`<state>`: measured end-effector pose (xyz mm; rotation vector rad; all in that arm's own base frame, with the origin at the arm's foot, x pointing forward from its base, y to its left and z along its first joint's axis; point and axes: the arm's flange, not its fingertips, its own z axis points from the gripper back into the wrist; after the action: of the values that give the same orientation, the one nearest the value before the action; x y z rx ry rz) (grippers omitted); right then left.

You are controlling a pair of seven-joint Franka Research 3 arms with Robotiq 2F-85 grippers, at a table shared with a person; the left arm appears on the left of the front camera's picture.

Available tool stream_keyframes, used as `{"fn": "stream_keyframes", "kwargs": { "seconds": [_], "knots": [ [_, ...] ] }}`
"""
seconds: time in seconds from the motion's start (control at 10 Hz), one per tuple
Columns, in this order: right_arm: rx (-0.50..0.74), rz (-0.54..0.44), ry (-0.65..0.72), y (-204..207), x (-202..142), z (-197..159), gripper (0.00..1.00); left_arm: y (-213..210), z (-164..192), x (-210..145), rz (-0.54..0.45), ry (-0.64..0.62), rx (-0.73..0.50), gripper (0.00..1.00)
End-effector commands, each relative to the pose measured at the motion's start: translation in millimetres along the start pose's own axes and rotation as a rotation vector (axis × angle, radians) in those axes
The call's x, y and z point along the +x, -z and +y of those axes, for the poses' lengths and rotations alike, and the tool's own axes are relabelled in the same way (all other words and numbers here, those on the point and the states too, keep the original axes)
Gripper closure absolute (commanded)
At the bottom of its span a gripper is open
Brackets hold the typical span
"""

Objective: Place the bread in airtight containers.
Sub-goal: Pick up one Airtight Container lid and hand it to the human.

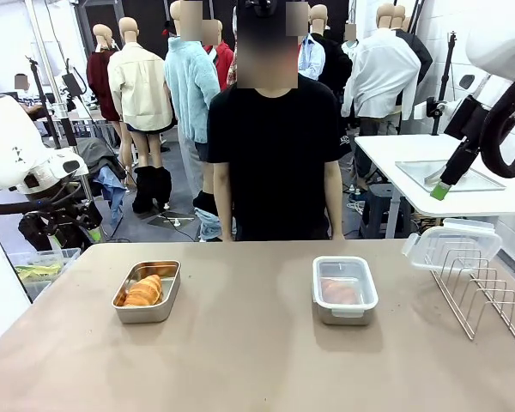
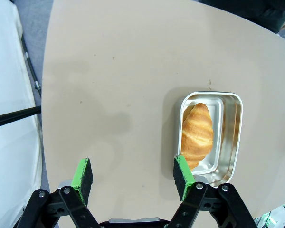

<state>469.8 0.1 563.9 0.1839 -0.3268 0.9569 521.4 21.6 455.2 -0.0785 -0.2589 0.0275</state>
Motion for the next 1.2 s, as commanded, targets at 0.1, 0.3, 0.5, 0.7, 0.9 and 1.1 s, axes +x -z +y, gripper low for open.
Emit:
{"fn": "stream_keyframes", "kwargs": {
  "seconds": [0.1,0.3,0.5,0.7,0.9,1.1],
  "knots": [
    [-0.006,0.003,0.001,-1.2,0.8,-0.4,0.00,-2.0,0.5,-0.3,-0.004,-0.001,0.002,0.12],
    [-0.006,0.003,0.001,-1.2,0.8,-0.4,0.00,-2.0,0.5,-0.3,-0.004,-0.001,0.002,0.12],
    [-0.030,0.055,-0.126,0.2,-1.1,-1.5,0.00,-2.0,0.5,-0.3,-0.004,-0.001,0.002,0.12],
    [-0.090,0.218,-0.406,10.7,-3.6,-20.3,0.00,-2.0,0.5,-0.3,-0.004,-0.001,0.002,0.12],
    [-0.091,0.311,-0.543,28.8,-3.2,-47.8,0.00,-2.0,0.5,-0.3,-0.004,-0.001,0.002,0.12],
    [-0.039,0.329,-0.581,52.6,-4.4,-72.7,0.00,-2.0,0.5,-0.3,-0.004,-0.001,0.002,0.12]
  ]
}}
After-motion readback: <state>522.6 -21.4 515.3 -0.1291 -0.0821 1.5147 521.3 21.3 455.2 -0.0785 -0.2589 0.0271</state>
